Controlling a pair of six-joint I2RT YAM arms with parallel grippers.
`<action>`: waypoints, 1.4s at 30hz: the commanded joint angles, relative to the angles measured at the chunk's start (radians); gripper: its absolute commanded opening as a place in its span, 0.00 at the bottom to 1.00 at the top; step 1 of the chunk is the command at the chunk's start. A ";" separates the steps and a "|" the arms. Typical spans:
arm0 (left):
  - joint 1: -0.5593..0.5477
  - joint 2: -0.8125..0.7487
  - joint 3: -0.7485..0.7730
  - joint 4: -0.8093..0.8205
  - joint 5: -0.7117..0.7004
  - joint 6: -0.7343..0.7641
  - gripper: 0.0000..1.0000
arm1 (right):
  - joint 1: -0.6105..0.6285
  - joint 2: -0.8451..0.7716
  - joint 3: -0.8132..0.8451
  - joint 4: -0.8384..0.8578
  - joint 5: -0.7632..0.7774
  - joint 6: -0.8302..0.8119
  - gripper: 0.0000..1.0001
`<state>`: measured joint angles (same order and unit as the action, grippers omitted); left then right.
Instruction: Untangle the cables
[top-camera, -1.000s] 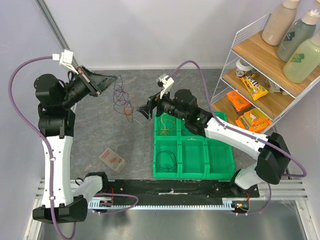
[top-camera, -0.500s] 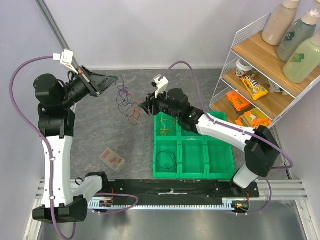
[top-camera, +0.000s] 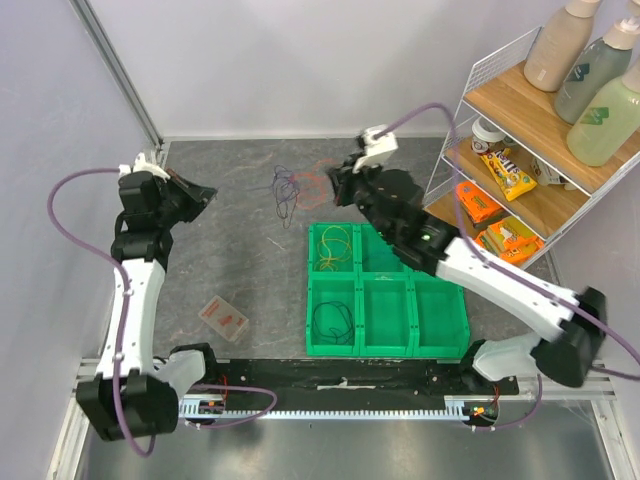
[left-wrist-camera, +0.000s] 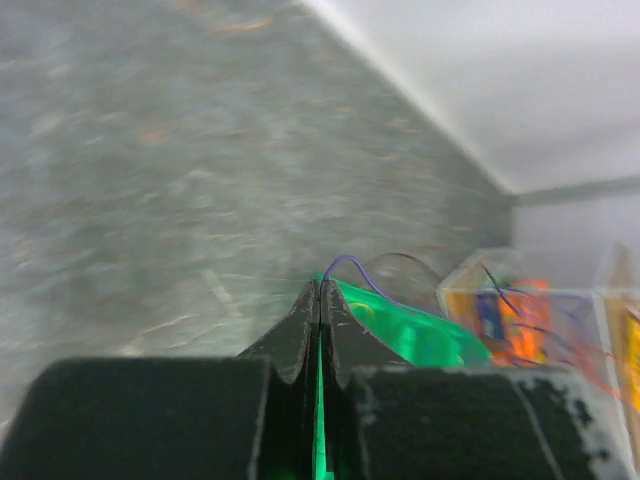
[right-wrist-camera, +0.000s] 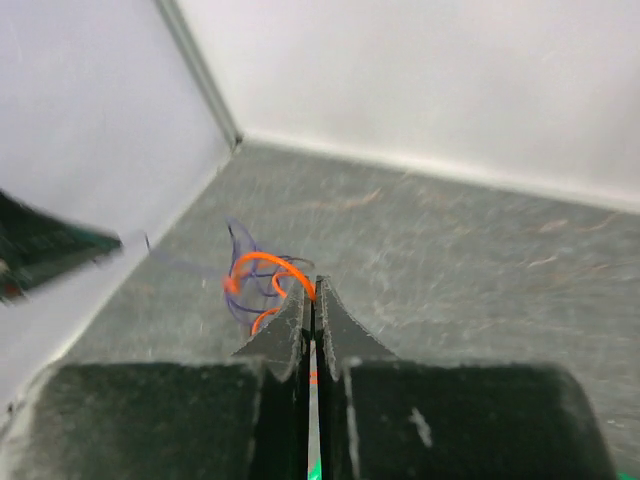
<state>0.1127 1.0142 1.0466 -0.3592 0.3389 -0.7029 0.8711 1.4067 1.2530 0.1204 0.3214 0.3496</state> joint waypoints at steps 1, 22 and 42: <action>0.116 0.082 -0.086 -0.021 -0.153 -0.030 0.02 | -0.007 -0.164 0.043 -0.054 0.205 -0.029 0.00; 0.182 0.096 -0.175 0.193 0.190 -0.078 0.02 | -0.047 -0.284 -0.004 -0.799 -0.134 0.006 0.00; 0.153 0.026 -0.109 0.353 0.486 -0.256 0.02 | -0.017 -0.483 -0.365 -0.933 -0.088 0.235 0.46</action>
<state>0.2722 1.1095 0.8570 -0.0658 0.7650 -0.9138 0.8505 0.9367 0.8188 -0.7959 0.1680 0.5842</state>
